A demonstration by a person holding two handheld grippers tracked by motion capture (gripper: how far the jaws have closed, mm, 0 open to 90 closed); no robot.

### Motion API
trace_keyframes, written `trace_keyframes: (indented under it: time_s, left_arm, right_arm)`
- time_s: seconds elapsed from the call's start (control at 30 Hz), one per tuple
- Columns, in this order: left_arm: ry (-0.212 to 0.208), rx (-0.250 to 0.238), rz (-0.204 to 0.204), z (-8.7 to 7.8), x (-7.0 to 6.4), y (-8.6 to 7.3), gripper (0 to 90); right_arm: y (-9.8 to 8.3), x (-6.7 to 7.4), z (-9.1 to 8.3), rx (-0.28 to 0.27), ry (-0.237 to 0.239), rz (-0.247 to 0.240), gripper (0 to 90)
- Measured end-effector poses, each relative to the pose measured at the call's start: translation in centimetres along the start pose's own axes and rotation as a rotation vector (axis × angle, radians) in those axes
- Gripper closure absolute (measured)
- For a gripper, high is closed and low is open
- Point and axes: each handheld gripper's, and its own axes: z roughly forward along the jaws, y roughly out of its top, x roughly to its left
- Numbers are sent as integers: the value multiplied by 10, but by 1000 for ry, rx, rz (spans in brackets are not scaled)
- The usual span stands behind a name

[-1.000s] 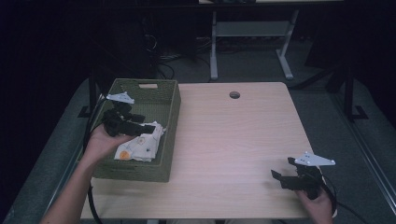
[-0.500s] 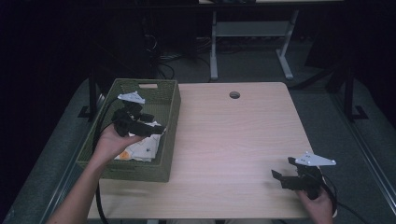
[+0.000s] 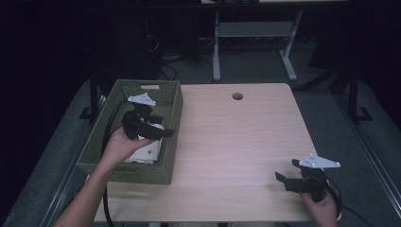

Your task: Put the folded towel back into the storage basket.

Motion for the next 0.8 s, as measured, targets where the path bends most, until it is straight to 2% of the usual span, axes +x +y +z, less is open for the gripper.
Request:
trace_keyframes:
  time_s: [0.3, 0.8]
  left_arm:
    - [-10, 5, 17, 9, -10, 6, 247]
    - [-35, -19, 12, 25, -29, 14, 244]
  right_arm:
    - [0, 0, 0, -1, -1, -2, 143]
    - [0, -1, 0, -2, 0, -2, 143]
